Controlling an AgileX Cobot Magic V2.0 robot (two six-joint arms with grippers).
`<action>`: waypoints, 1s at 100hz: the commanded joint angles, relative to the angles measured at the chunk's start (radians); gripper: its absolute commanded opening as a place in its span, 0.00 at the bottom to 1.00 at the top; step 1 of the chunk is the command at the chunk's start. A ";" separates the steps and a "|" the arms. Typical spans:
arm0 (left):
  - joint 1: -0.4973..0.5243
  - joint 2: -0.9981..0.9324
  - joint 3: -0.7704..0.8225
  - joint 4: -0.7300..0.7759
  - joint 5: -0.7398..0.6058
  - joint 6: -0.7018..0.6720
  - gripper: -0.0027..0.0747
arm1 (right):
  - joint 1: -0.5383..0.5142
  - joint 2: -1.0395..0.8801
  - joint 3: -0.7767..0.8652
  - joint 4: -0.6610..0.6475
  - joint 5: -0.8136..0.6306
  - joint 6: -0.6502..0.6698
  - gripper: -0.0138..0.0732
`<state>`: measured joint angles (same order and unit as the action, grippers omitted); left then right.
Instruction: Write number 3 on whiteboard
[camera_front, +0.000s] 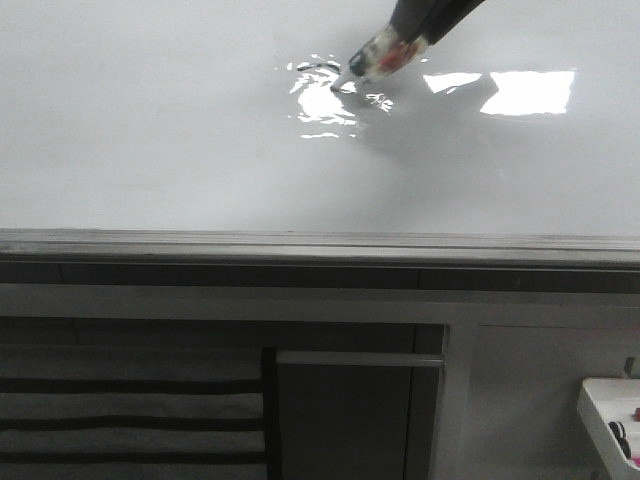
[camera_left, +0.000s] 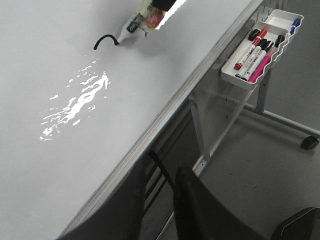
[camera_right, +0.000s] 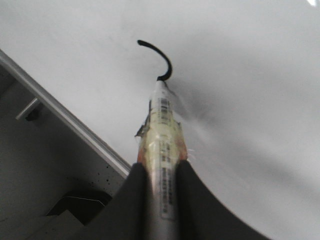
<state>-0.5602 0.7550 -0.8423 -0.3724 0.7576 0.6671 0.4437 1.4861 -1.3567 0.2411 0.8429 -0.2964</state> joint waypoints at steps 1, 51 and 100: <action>0.002 0.000 -0.025 -0.028 -0.066 -0.013 0.18 | 0.024 -0.005 -0.001 -0.021 -0.131 0.008 0.09; 0.002 0.000 -0.025 -0.028 -0.066 -0.013 0.18 | 0.067 -0.027 0.106 -0.022 -0.165 0.047 0.09; 0.002 0.000 -0.025 -0.028 -0.068 -0.013 0.18 | 0.216 -0.309 0.167 0.045 -0.100 -0.255 0.09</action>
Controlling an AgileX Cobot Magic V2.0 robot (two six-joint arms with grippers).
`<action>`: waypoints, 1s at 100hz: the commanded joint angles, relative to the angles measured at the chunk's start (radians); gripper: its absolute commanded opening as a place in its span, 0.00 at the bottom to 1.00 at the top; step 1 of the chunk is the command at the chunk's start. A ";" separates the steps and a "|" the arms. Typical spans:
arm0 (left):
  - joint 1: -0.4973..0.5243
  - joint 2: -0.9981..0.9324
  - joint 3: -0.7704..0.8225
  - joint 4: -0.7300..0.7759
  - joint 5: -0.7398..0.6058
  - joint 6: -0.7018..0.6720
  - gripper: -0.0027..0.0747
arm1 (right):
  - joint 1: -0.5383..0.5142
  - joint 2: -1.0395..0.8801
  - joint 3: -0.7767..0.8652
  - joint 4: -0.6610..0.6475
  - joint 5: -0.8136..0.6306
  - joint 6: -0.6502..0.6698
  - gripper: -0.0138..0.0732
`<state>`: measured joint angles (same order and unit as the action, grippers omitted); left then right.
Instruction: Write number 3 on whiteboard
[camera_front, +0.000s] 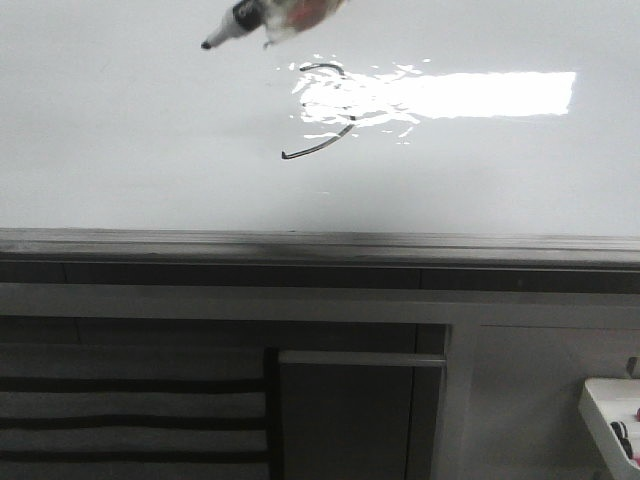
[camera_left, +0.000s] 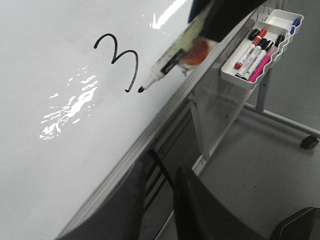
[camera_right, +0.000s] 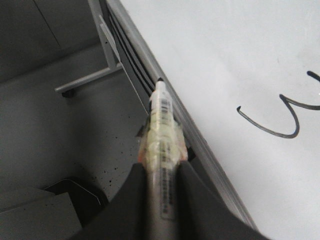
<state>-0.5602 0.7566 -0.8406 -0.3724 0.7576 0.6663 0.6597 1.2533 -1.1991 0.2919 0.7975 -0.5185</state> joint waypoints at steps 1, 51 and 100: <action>0.002 -0.001 -0.026 -0.028 -0.068 -0.012 0.18 | 0.000 -0.079 0.011 -0.009 -0.055 -0.033 0.09; 0.002 -0.001 -0.026 -0.057 -0.107 -0.010 0.18 | 0.098 -0.040 0.018 -0.025 -0.115 -0.314 0.09; -0.056 0.088 -0.034 -0.035 -0.071 0.096 0.19 | 0.116 -0.040 0.018 -0.025 -0.163 -0.317 0.09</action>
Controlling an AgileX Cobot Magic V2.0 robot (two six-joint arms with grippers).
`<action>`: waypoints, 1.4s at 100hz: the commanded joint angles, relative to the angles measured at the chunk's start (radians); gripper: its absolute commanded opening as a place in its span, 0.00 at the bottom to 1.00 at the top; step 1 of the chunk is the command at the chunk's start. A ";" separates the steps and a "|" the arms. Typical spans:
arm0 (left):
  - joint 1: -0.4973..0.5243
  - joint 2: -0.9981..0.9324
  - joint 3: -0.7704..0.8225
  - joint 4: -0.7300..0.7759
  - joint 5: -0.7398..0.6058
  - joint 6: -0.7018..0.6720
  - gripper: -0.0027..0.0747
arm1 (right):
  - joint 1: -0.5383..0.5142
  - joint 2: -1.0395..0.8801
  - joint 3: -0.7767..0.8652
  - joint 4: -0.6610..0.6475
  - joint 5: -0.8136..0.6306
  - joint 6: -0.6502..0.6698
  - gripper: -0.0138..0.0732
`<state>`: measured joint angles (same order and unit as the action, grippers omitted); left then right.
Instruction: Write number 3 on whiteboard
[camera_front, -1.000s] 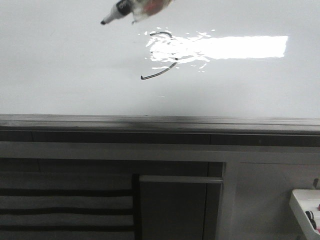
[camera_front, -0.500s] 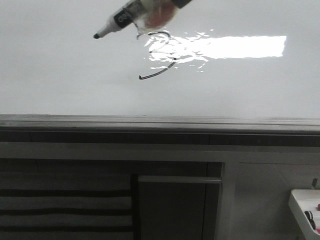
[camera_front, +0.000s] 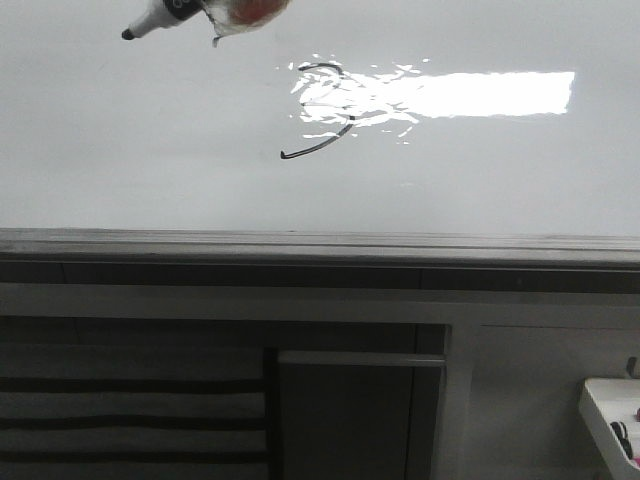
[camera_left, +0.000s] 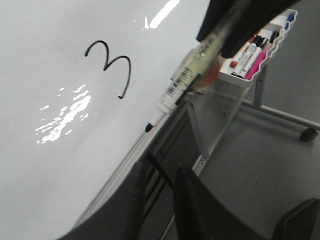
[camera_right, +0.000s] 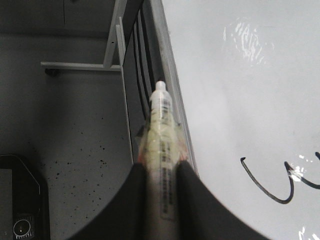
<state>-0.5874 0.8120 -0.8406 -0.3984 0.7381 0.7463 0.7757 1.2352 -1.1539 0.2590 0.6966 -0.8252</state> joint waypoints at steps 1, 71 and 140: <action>-0.032 0.036 -0.034 -0.010 -0.055 0.016 0.19 | 0.000 -0.022 -0.027 0.008 -0.063 -0.010 0.09; -0.217 0.353 -0.216 0.223 -0.094 0.018 0.32 | 0.000 -0.022 -0.027 0.008 -0.047 -0.046 0.09; -0.217 0.358 -0.219 0.229 -0.111 0.018 0.32 | 0.000 -0.022 -0.027 0.025 -0.060 -0.071 0.09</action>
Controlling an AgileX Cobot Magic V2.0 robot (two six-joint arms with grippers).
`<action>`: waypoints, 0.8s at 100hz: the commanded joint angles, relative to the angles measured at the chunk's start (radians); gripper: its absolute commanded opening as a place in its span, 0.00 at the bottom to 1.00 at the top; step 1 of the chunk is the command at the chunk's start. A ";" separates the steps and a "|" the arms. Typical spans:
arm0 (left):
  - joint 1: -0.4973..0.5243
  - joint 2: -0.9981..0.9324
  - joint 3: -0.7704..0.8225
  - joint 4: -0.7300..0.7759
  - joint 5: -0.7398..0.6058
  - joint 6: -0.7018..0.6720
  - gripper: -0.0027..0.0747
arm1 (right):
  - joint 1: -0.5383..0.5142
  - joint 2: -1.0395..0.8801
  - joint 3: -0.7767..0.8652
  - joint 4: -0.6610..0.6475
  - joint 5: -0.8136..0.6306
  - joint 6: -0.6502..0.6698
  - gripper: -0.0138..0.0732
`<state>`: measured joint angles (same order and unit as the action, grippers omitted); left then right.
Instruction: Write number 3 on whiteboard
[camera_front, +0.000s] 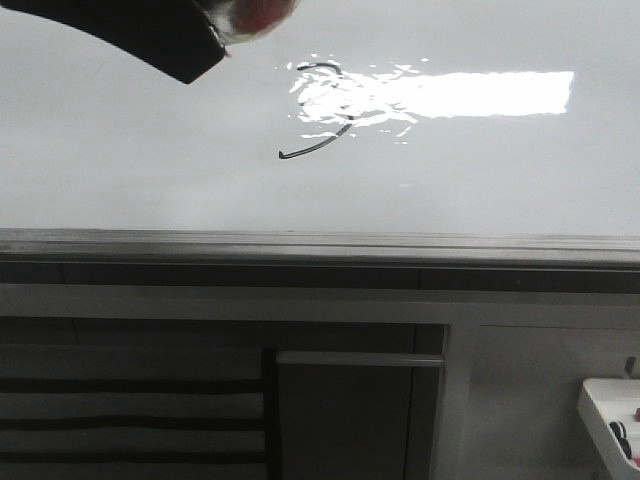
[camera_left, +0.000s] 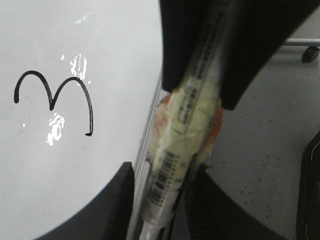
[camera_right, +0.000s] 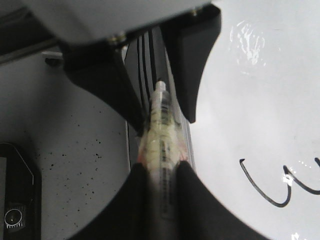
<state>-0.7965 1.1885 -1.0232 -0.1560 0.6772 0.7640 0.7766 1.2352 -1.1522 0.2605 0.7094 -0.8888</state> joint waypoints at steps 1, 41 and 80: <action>-0.008 -0.019 -0.036 -0.013 -0.050 0.000 0.32 | -0.001 -0.022 -0.029 0.023 -0.073 -0.007 0.09; -0.008 -0.019 -0.036 -0.013 -0.048 0.000 0.08 | -0.001 -0.022 -0.029 0.028 -0.065 -0.007 0.09; 0.010 -0.019 -0.036 -0.015 -0.045 -0.019 0.01 | -0.030 -0.042 -0.029 0.003 -0.048 0.012 0.46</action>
<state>-0.7987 1.1885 -1.0239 -0.1526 0.6924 0.7773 0.7715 1.2352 -1.1522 0.2688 0.7030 -0.8905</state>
